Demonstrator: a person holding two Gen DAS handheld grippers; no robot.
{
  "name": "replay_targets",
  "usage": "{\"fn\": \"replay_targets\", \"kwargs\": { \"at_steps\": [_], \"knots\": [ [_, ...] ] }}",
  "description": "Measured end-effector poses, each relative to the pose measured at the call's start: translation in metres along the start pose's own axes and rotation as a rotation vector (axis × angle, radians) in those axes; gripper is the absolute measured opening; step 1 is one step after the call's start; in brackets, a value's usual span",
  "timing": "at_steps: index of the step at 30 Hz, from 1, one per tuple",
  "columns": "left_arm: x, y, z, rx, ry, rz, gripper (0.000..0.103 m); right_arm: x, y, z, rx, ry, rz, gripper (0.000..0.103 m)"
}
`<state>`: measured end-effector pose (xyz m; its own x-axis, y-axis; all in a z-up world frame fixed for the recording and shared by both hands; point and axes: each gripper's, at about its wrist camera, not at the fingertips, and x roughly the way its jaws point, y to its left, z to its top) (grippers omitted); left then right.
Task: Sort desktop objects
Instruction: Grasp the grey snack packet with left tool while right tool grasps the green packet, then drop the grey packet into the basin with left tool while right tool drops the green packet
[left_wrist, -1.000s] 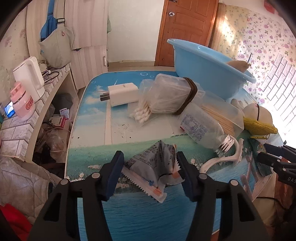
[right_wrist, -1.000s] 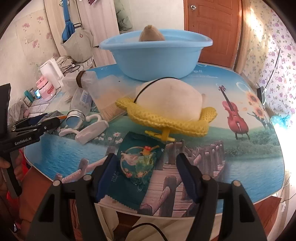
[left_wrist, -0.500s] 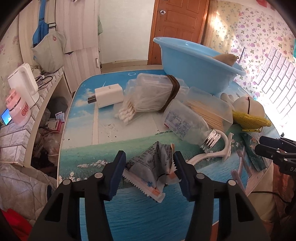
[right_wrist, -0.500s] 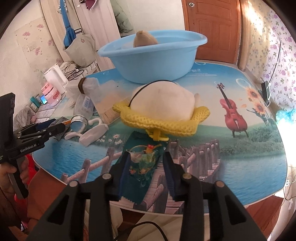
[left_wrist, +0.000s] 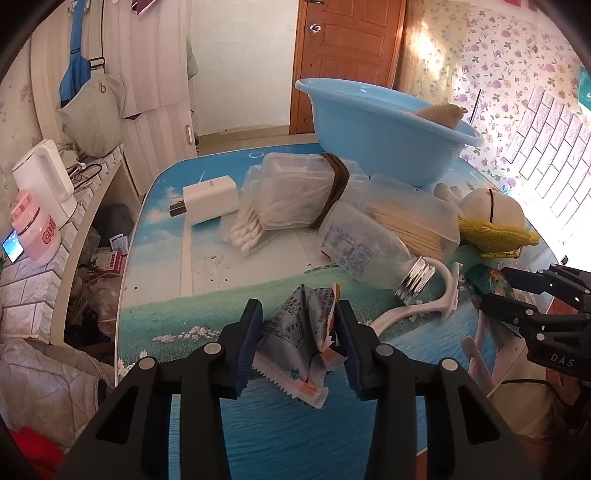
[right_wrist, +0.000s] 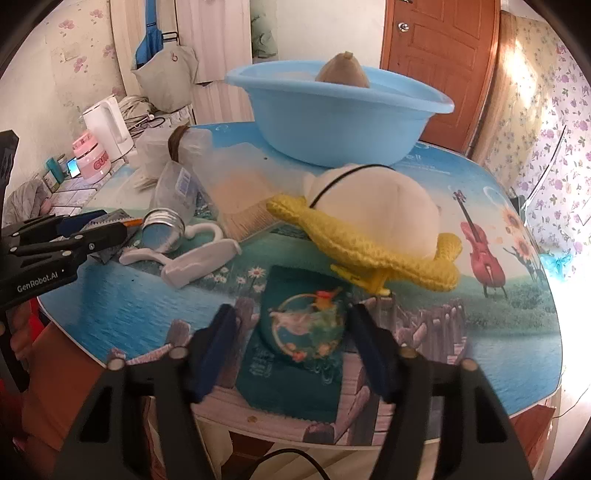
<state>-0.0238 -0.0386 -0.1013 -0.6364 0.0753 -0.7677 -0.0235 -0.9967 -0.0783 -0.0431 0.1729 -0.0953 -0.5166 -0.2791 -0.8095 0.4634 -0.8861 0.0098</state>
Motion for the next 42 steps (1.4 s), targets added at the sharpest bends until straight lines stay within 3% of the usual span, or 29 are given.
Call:
{"fn": "replay_targets", "kwargs": {
  "at_steps": [8, 10, 12, 13, 19, 21, 27, 42],
  "knots": [
    [-0.008, -0.002, 0.003, 0.002, -0.013, -0.010, 0.030, -0.005, -0.005, -0.002, 0.011, -0.013, 0.053, 0.045],
    [-0.006, 0.000, 0.003, 0.002, -0.007, 0.009, 0.033, -0.006, -0.006, -0.001, 0.016, -0.017, 0.057, 0.045],
    [-0.002, 0.001, 0.002, -0.004, 0.011, 0.014, 0.049, -0.006, -0.006, 0.000, 0.020, -0.017, 0.060, 0.045],
    [0.000, 0.001, 0.001, -0.007, 0.017, 0.018, 0.051, -0.005, -0.006, 0.000, 0.020, -0.014, 0.062, 0.045],
    [0.008, 0.000, -0.005, 0.010, 0.012, 0.041, 0.055, -0.004, -0.008, -0.002, 0.026, -0.006, 0.069, 0.045],
    [0.006, -0.001, -0.005, 0.015, 0.009, 0.033, 0.041, -0.004, -0.009, -0.002, 0.028, -0.007, 0.072, 0.045],
    [-0.006, 0.001, -0.002, -0.008, -0.008, 0.007, 0.030, -0.011, -0.008, -0.002, 0.019, -0.030, 0.095, 0.045],
    [-0.045, -0.024, 0.048, 0.016, -0.100, -0.059, 0.029, -0.056, -0.020, 0.021, 0.024, -0.181, 0.173, 0.045]
  ]
}}
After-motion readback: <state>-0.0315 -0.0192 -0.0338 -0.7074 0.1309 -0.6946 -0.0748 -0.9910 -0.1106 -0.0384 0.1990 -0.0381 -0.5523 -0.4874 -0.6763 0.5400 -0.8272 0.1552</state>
